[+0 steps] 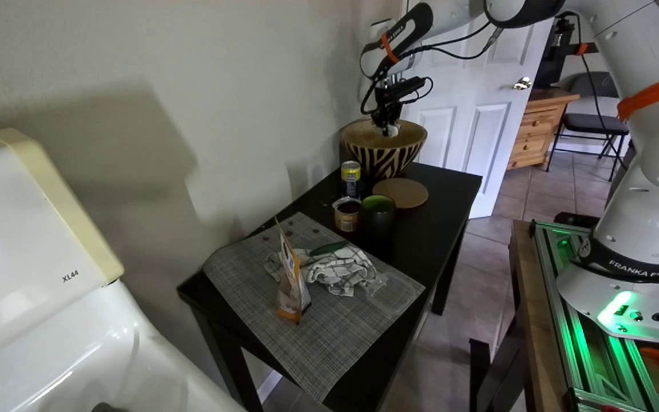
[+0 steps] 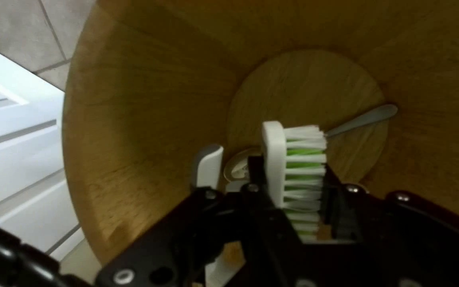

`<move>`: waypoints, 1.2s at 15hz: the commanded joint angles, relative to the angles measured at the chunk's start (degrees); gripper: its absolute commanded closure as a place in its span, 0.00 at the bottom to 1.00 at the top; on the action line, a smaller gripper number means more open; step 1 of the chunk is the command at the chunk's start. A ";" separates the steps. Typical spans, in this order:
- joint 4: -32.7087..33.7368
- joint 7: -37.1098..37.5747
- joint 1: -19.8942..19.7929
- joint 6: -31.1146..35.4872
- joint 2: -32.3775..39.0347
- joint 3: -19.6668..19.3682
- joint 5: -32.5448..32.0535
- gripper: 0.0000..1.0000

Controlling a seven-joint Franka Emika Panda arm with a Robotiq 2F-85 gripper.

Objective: Remove the white brush from the wooden bowl and put it on the table

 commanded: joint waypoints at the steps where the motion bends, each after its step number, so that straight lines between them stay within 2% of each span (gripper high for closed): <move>1: -2.12 -7.91 -3.05 -4.57 -7.35 3.16 3.92 0.92; 5: -8.81 -17.95 -3.28 -11.40 -17.97 5.13 7.77 0.92; 9: -19.30 -27.85 -1.03 -16.30 -30.01 5.17 9.51 0.92; 13: -29.97 -37.03 2.81 -22.75 -41.32 3.48 7.61 0.92; 16: -38.05 -41.22 5.82 -28.53 -47.15 2.48 4.99 0.92; 17: -38.70 -41.65 6.33 -29.98 -47.85 1.79 4.69 0.92; 18: -33.38 -39.32 6.86 -28.92 -43.57 1.14 5.96 0.68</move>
